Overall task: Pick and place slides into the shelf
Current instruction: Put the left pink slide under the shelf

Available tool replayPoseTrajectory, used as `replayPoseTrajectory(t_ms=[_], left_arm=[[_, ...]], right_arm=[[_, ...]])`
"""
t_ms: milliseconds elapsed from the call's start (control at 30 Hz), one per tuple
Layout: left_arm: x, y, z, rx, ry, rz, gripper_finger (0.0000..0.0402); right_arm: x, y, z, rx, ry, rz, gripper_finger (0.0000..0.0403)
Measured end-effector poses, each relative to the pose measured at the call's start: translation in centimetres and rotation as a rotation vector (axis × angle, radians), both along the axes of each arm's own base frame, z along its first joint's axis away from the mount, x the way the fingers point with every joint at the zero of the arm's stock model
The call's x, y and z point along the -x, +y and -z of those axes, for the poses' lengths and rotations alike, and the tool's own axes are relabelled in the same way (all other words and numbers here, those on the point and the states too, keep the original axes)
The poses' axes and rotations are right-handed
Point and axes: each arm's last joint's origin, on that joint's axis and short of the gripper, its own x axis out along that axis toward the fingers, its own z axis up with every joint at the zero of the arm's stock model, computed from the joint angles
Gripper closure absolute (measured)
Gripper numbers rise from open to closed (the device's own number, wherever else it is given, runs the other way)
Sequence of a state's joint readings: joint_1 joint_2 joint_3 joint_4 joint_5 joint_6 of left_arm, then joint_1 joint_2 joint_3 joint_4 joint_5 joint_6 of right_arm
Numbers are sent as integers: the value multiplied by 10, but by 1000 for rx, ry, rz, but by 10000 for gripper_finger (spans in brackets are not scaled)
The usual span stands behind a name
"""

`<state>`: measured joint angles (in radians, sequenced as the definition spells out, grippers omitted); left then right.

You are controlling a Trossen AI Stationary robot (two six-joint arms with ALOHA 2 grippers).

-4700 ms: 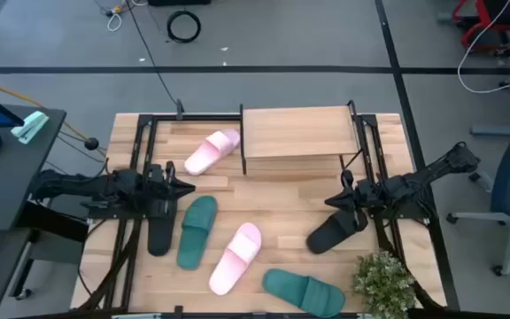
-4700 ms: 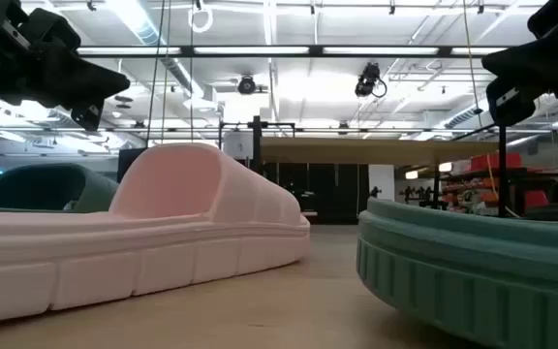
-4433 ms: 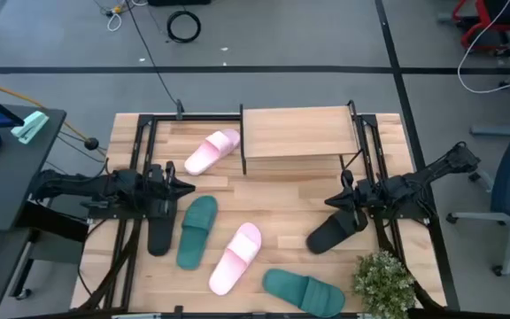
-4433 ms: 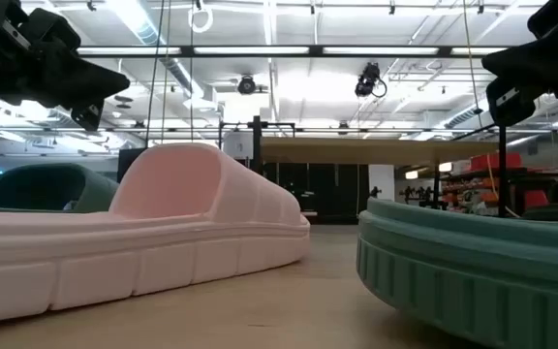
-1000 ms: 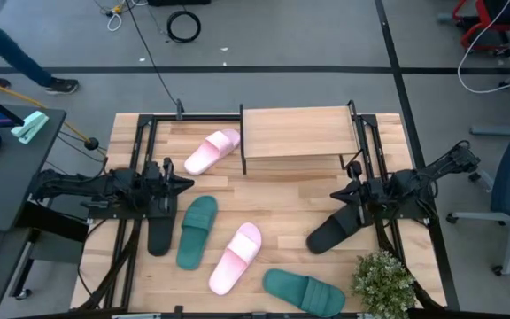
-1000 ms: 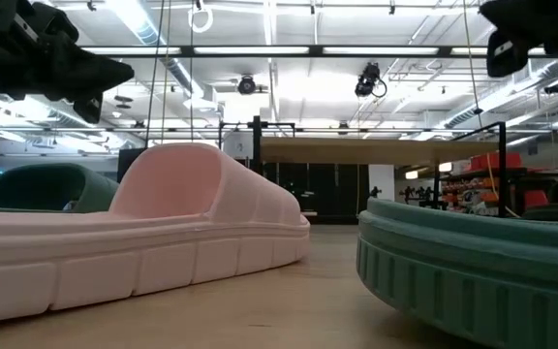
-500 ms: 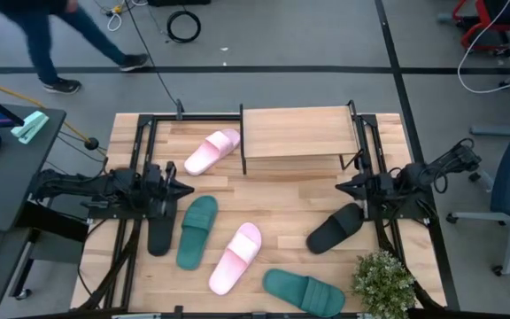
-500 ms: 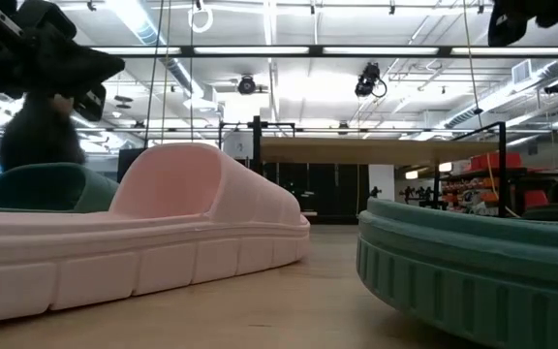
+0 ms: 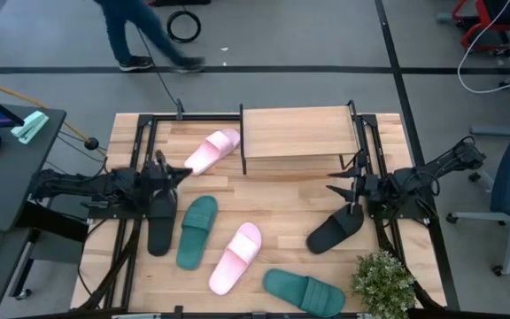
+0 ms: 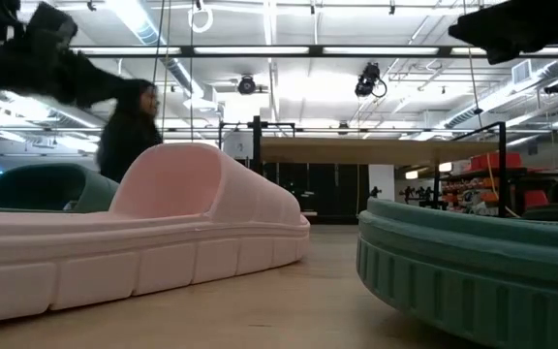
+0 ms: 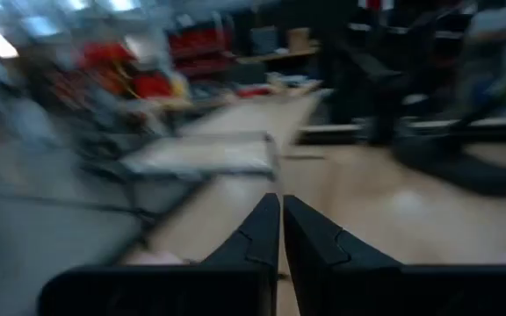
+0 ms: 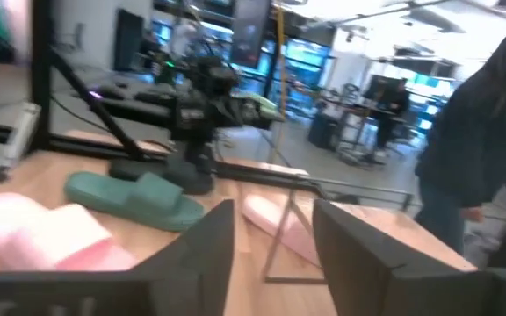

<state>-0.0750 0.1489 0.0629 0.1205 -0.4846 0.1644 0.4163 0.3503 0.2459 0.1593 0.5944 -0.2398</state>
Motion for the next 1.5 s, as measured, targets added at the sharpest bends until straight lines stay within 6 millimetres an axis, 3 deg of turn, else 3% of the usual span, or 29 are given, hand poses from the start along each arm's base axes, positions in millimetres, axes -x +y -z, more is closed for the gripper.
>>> replayPoseTrajectory(t_ms=[233,500,600,867,1167,1367,1500], left_arm=[[-6,7,-47,-149,146,-99,298],[-46,21,-73,-381,524,-151,208],[-62,33,-65,-405,717,-168,194],[-90,74,-14,-380,1121,-202,200],[-121,106,20,-459,1155,-156,194],[-123,119,39,-454,1231,-161,197],[-128,129,45,-471,1193,-201,203]], right_arm=[[-5,-9,2,5,17,99,175],[-15,-21,8,-103,44,201,158],[-20,-23,12,-131,68,197,158],[-29,-24,21,-157,125,214,159],[-31,-28,19,-160,99,242,160],[-31,-31,19,-148,100,260,164],[-31,-31,18,-145,99,265,166]])
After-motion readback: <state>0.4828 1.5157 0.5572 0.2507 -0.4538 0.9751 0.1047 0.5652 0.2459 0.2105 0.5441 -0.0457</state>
